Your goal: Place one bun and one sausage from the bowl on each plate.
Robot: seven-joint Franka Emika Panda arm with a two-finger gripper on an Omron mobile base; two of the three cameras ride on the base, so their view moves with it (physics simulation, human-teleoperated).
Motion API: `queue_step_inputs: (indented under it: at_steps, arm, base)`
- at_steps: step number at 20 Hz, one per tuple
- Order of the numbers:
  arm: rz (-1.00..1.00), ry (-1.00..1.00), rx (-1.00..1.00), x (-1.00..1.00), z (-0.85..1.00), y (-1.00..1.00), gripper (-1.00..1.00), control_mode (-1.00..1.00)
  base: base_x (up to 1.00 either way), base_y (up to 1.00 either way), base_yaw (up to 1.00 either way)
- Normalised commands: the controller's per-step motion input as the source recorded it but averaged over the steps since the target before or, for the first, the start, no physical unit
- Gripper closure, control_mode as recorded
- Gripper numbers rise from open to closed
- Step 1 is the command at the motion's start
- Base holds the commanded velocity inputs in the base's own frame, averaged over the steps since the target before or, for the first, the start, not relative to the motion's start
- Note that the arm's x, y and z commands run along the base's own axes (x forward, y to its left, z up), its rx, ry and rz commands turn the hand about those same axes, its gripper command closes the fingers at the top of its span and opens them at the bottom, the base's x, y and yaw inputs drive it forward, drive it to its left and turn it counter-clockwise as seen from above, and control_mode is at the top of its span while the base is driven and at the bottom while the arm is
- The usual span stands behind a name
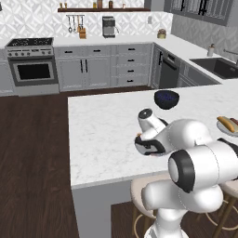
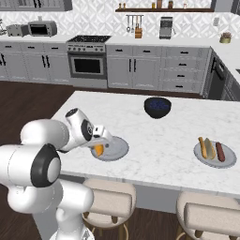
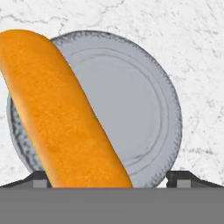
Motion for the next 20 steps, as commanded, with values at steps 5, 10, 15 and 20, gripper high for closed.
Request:
queue_step_inputs:
  at_steps: [5, 10, 15, 20]
  arm:
    - [0.0, -0.01, 0.02, 0.0, 0.43, 0.0, -1.0, -1.0]
    - [0.0, 0.0, 0.1, 0.0, 0.71, -0.05, -1.0, -1.0]
    - [-0.06, 0.0, 0.33, -0.41, 0.51, -0.02, -1.0, -1.0]
    - [-0.15, -0.02, 0.23, -0.9, 0.33, 0.15, -1.0, -1.0]
  base:
    - [0.0, 0.0, 0.0]
    - [0.0, 0.0, 0.0]
    - [0.0, 0.0, 0.0]
    - [0.0, 0.0, 0.0]
